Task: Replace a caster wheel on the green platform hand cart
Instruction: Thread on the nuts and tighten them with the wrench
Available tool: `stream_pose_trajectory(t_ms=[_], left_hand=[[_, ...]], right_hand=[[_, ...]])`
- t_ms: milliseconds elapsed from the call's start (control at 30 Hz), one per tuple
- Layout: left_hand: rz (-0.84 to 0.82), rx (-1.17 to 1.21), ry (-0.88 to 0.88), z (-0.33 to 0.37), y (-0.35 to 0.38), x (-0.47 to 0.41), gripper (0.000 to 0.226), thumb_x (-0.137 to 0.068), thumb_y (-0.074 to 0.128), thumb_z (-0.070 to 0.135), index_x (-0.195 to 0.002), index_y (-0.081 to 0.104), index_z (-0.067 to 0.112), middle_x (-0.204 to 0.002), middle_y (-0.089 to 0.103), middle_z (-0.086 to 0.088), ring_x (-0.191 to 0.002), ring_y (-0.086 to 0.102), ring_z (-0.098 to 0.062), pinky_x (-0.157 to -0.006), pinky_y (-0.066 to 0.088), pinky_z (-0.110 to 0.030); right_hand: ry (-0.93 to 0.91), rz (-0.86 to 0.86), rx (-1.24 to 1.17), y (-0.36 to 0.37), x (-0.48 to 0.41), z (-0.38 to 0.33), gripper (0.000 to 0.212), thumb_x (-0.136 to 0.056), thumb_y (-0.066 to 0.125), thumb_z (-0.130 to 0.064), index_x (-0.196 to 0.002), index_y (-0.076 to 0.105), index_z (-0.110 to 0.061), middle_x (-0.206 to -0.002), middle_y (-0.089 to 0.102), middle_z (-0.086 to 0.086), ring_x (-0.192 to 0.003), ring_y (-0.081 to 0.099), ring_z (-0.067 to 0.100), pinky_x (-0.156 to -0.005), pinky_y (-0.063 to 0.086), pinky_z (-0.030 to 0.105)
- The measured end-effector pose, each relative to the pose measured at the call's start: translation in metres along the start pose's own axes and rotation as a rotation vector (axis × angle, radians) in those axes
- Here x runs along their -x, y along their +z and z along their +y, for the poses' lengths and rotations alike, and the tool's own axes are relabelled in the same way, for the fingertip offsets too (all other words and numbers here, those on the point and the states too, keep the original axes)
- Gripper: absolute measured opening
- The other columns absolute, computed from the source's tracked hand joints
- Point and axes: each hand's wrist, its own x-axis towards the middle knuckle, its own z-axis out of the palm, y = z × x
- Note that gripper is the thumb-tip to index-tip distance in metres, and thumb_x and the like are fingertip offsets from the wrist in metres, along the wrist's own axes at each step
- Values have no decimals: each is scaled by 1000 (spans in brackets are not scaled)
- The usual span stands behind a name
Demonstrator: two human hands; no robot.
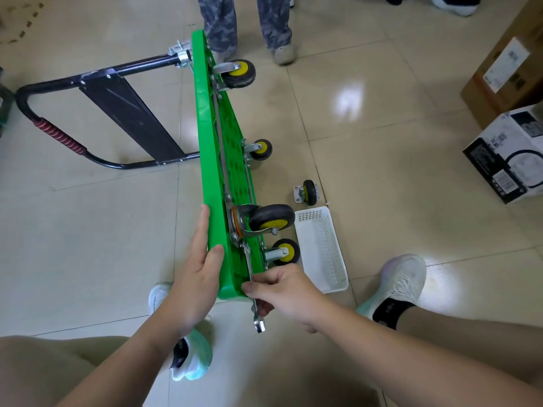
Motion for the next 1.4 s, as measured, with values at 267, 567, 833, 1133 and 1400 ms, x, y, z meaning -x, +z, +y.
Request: stream_pose_trajectory(t_ms=[267,567,833,1133,1400], left_hand=[[-17,40,-11,3,0,1,64,-111,33,19,-155,10,59,-132,28,59,-124,35,31,-95,33,-1],[-10,33,2,3,1,0,64,-111,32,18,-154,11,60,-130,29,63,-129,36,26,-104,34,-7],[7,-4,18,2,0,0,63,-110,33,17,-156,12,55,-137,24,59,-135,26,27,-112,23,-5],[7,11,49,1,1,-2,63,-100,36,34,-152,11,58,-134,23,65,-137,23,27,-114,21,-12],[17,21,14,-1,2,0,61,-111,34,20,-148,12,64,-129,29,65,-133,31,26,-111,28,-14]], right_hand=[[38,-42,83,-14,12,11,4,-89,74,-17,-91,78,-16,-72,71,6,-73,68,23,-74,61,35],[-107,82,556,-58,-32,25,26,-86,77,-31,-113,76,-29,-86,72,-6,-71,68,13,-73,58,31],[-264,45,658,-63,-62,26,24,-87,77,-29,-110,77,-28,-75,61,-20,-72,56,-6,-65,38,9],[-318,67,540,-57,-69,27,27,-84,80,-21,-110,77,-17,-83,69,-9,-79,65,13,-74,50,23],[-160,12,353,-48,-43,30,18,-84,80,-22,-101,78,-25,-63,66,-18,-54,59,-3,-63,45,15]])
